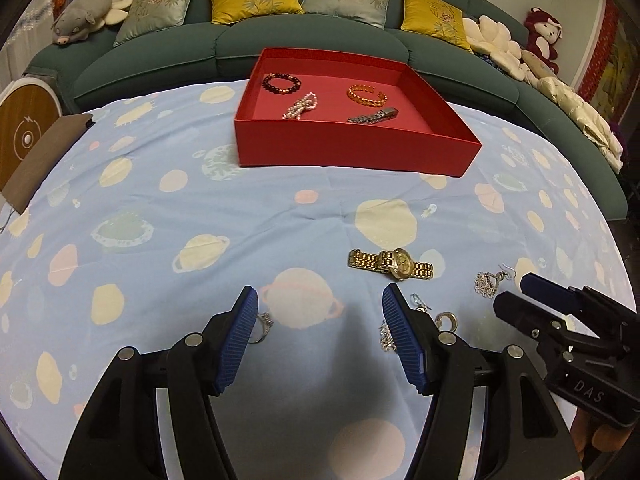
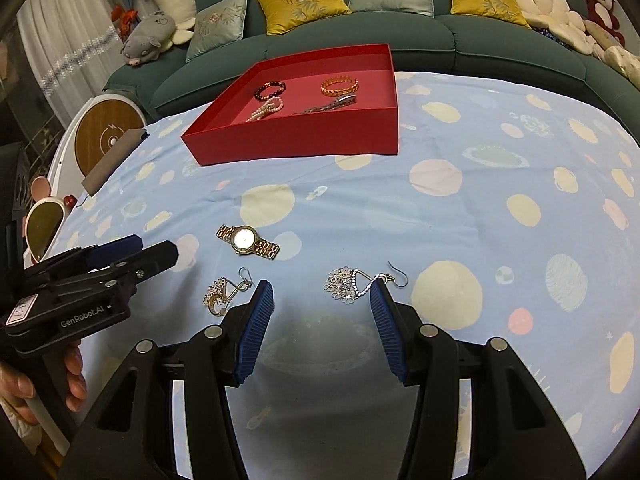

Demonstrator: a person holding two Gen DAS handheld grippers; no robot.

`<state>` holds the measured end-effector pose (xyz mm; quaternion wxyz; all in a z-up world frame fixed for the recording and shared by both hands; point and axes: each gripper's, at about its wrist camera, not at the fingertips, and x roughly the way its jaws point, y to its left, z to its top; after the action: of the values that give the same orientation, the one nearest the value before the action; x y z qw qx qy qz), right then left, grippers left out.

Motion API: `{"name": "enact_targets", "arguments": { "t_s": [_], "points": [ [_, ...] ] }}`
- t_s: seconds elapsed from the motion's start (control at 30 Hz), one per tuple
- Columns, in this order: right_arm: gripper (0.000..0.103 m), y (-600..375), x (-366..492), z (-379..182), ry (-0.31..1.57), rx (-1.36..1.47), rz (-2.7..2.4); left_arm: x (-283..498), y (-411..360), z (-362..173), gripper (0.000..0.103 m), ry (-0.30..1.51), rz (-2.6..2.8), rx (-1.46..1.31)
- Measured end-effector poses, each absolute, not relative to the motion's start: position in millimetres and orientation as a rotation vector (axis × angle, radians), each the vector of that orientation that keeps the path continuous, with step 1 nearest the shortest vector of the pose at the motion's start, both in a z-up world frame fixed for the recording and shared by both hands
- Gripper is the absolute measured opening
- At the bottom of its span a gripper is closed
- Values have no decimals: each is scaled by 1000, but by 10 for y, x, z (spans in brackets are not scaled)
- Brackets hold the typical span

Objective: Organize jewelry

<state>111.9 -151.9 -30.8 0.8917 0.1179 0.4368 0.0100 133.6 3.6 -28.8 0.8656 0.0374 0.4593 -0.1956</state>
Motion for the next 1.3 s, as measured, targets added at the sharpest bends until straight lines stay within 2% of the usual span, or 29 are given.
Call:
{"name": "enact_targets", "arguments": {
  "t_s": [0.33,0.6,0.63,0.77,0.8,0.93,1.0,1.17,1.2,1.3],
  "points": [
    [49,-1572,1114,-343,909,251,-1,1548,-377,-485,62,1056,-424,-25],
    [49,-1687,1071,-343,906,265,-13,1504,-572,-561,59,980,-334,139],
    [49,-1701,1066,-340,905,268,-15,1474,-559,-558,57,965,-329,149],
    [49,-1741,1046,-312,899,280,-16,1396,-470,-536,25,950,-377,160],
    [49,-1742,1044,-303,897,281,-14,1379,-451,-535,21,957,-385,154],
    [49,-1706,1028,-270,890,276,-2,1345,-390,-540,16,970,-424,136],
    [49,-1685,1026,-257,888,271,2,1357,-354,-539,9,980,-438,112],
    [49,-1654,1029,-239,885,268,9,1377,-224,-514,5,996,-463,53],
    [49,-1650,1031,-237,884,267,10,1374,-200,-495,0,993,-466,47],
    [49,-1629,1040,-233,883,268,15,1355,-125,-411,0,971,-473,31]
  ]
}}
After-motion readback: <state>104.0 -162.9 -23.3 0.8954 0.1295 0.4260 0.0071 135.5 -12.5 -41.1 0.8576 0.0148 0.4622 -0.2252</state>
